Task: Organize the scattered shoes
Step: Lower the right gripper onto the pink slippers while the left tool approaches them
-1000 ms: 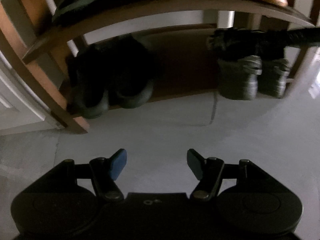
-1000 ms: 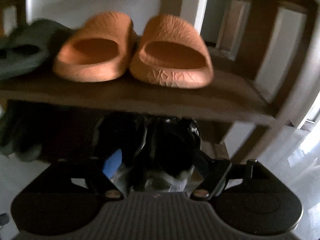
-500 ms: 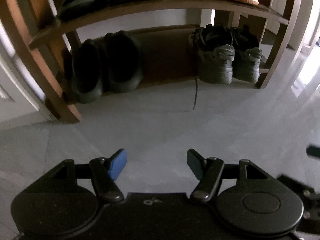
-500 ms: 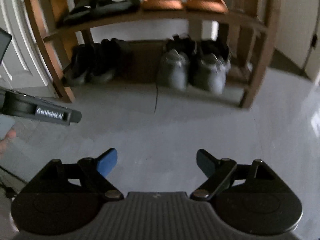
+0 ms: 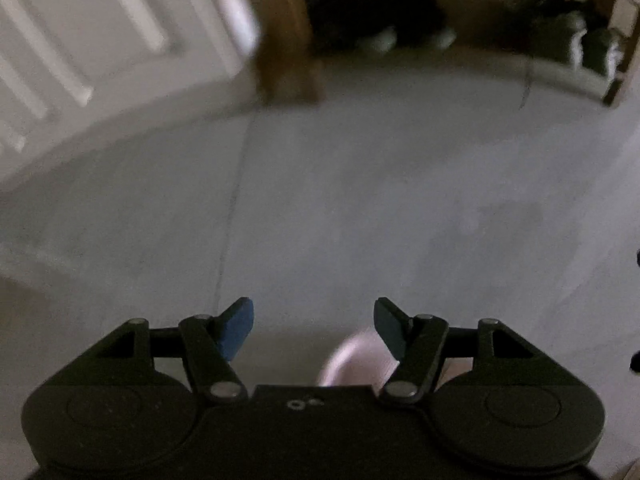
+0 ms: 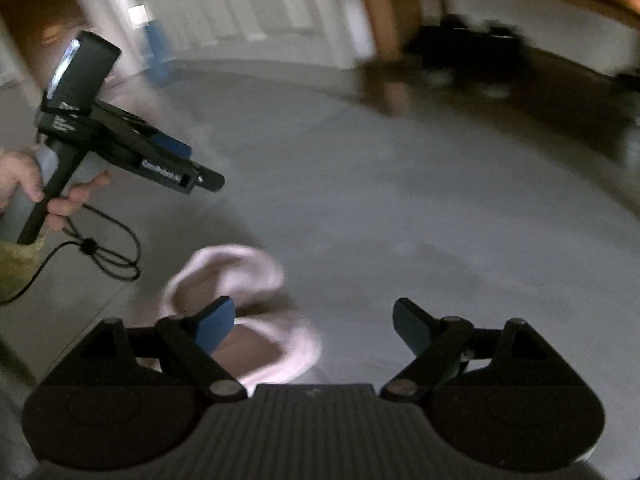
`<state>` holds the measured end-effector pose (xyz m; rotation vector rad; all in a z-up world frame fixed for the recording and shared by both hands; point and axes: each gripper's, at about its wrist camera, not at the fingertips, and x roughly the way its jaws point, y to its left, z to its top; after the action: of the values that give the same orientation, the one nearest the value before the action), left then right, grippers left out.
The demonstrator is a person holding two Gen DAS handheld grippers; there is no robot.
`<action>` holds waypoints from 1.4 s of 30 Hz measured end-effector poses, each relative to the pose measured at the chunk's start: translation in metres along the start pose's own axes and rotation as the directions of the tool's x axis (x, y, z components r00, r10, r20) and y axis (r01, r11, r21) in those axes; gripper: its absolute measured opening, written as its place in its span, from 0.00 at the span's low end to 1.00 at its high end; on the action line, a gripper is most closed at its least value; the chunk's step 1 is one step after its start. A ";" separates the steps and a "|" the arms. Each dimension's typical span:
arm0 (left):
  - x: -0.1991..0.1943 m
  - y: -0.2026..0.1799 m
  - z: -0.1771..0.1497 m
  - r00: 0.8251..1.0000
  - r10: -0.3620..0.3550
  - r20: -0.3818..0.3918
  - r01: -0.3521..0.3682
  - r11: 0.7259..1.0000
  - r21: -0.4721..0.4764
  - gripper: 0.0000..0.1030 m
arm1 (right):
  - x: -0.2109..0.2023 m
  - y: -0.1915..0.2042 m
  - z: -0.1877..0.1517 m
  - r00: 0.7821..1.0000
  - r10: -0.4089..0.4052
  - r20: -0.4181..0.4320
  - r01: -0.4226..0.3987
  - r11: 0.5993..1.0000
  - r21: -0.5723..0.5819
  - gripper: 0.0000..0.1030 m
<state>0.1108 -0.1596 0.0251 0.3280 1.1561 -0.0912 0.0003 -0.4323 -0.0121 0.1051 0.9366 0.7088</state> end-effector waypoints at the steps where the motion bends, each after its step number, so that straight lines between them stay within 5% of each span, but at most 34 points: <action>1: 0.001 0.005 -0.010 1.000 -0.002 -0.019 0.002 1.000 -0.017 0.65 | 0.007 0.004 -0.001 1.000 0.024 -0.019 -0.025 0.999 -0.024 0.86; 10: 0.006 0.031 -0.073 0.992 0.049 -0.116 -0.070 0.981 -0.183 0.65 | 0.055 0.066 -0.021 0.979 0.093 -0.181 -0.122 0.980 -0.157 0.86; 15: 0.010 0.039 -0.071 0.990 0.052 -0.133 -0.080 0.974 -0.212 0.65 | 0.067 0.089 -0.026 0.987 0.004 -0.159 -0.069 0.913 -0.403 0.86; 25: 0.017 0.028 -0.064 0.991 0.038 -0.125 -0.059 0.984 -0.170 0.65 | 0.083 0.072 -0.023 0.991 -0.019 -0.132 -0.055 0.846 -0.530 0.86; 27: 0.016 0.029 -0.064 0.991 0.039 -0.124 -0.061 0.982 -0.178 0.65 | 0.086 0.078 -0.030 0.990 -0.045 -0.131 -0.046 0.785 -0.617 0.86; 32: 0.020 0.035 -0.061 0.991 0.040 -0.130 -0.069 0.971 -0.230 0.65 | 0.091 0.102 -0.052 0.995 -0.056 -0.088 -0.046 0.525 -0.850 0.86; 35: 0.026 0.038 -0.056 0.990 0.035 -0.135 -0.069 0.963 -0.259 0.65 | 0.097 0.112 -0.058 0.998 -0.018 -0.060 -0.048 0.403 -0.914 0.86; 37: 0.027 0.037 -0.054 0.990 0.038 -0.138 -0.073 0.964 -0.256 0.65 | 0.107 0.117 -0.054 0.998 0.022 -0.065 -0.069 0.365 -0.928 0.86; 42: 0.028 0.034 -0.047 0.988 0.048 -0.145 -0.083 0.966 -0.246 0.65 | 0.128 0.116 -0.038 0.985 0.093 -0.146 -0.169 0.345 -0.923 0.84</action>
<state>0.0891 -0.1102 -0.0106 0.1485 1.2773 0.1379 -0.0389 -0.2746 -0.0814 -0.9163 0.4436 1.3358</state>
